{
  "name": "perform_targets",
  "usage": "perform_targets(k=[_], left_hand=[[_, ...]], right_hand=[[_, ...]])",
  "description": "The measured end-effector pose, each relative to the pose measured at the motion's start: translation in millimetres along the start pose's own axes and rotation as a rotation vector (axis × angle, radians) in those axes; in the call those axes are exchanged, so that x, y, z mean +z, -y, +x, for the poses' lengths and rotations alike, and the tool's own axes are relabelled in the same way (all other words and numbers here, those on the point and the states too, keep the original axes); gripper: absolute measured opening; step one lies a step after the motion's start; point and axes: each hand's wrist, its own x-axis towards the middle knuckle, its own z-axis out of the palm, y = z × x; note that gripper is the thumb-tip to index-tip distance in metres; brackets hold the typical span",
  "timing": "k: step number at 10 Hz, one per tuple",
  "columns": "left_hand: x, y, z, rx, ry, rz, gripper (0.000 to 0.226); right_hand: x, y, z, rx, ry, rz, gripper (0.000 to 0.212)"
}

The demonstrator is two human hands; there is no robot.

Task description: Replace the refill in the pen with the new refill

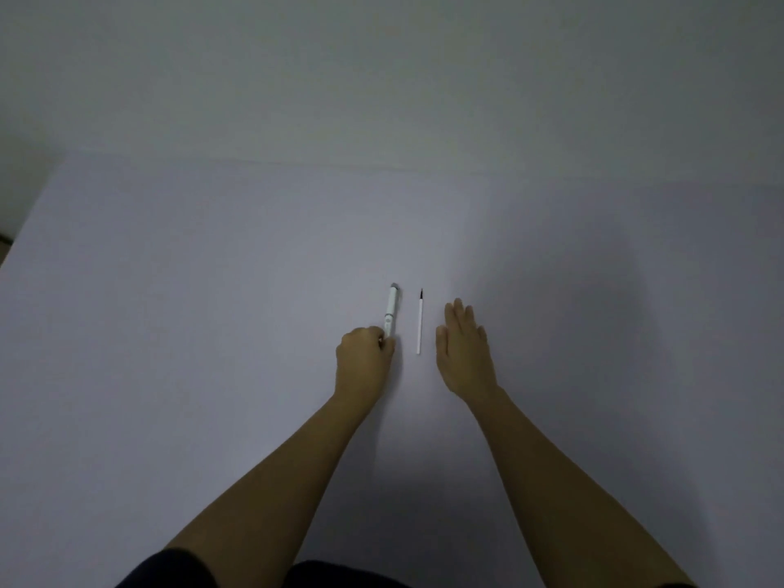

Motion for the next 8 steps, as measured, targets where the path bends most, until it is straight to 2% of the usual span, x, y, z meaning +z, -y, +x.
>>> perform_targets(k=[1, 3, 5, 8], left_hand=[[14, 2, 7, 0.002, -0.042, 0.0, 0.027], [28, 13, 6, 0.137, -0.089, 0.032, 0.024], [32, 16, 6, 0.175, -0.136, 0.057, 0.022], [23, 9, 2, 0.098, -0.141, 0.019, 0.03]], right_hand=[[15, -10, -1, -0.048, -0.003, -0.154, 0.054], [26, -12, -3, -0.068, -0.121, -0.19, 0.059], [27, -13, -1, -0.061, -0.117, -0.231, 0.059], [15, -8, -3, -0.063, -0.052, -0.17, 0.057]])
